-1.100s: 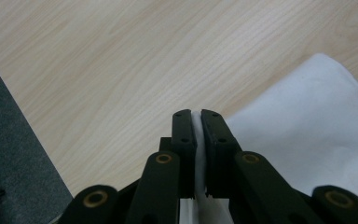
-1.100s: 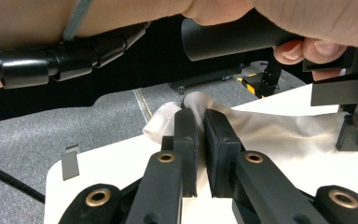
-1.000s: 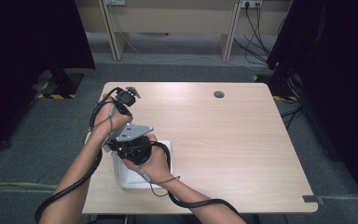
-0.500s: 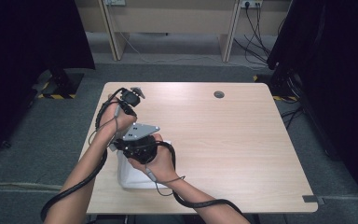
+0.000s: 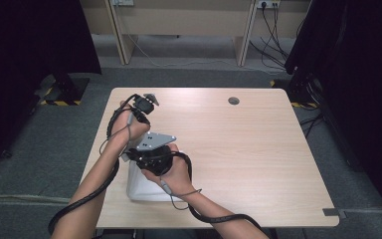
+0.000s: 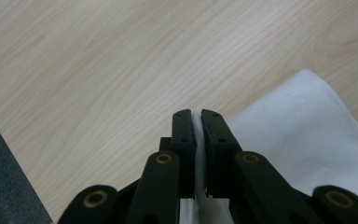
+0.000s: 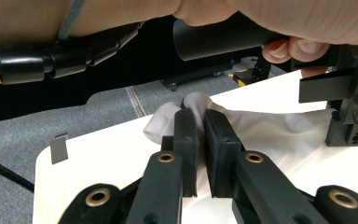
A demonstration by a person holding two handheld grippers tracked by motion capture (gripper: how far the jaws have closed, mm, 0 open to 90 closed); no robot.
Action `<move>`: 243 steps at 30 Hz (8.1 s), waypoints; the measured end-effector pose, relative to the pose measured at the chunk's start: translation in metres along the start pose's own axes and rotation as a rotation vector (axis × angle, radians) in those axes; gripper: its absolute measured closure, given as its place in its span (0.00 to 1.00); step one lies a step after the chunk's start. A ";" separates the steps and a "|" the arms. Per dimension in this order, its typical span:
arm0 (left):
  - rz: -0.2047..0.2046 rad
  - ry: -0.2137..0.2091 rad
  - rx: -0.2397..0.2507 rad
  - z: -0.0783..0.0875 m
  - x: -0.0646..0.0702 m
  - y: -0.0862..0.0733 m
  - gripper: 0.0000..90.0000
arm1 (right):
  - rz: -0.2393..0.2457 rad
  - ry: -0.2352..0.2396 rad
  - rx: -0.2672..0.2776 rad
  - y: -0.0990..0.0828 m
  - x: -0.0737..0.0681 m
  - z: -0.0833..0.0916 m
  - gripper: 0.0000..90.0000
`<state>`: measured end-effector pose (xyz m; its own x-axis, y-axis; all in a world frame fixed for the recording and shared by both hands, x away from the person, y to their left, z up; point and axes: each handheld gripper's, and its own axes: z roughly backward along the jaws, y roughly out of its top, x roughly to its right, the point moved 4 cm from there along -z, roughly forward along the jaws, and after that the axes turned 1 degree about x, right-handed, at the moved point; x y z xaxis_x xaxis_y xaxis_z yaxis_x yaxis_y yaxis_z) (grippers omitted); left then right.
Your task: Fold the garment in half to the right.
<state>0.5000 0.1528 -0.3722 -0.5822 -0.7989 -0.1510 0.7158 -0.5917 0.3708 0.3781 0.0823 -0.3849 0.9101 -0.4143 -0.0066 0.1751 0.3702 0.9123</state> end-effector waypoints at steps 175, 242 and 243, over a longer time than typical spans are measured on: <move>-0.052 0.002 -0.009 -0.054 0.064 0.001 0.92 | -0.067 -0.004 -0.101 -0.084 0.014 0.027 0.93; 0.029 -0.015 0.039 -0.076 0.076 -0.007 0.79 | -0.118 -0.027 -0.131 -0.118 0.021 0.030 0.88; 0.018 -0.015 0.049 -0.076 0.075 -0.007 0.77 | -0.118 -0.027 -0.131 -0.118 0.021 0.030 0.88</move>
<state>0.4812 0.0886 -0.4559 -0.5756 -0.8072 -0.1304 0.7064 -0.5713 0.4178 0.3653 0.0051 -0.4809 0.8699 -0.4834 -0.0979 0.3296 0.4222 0.8445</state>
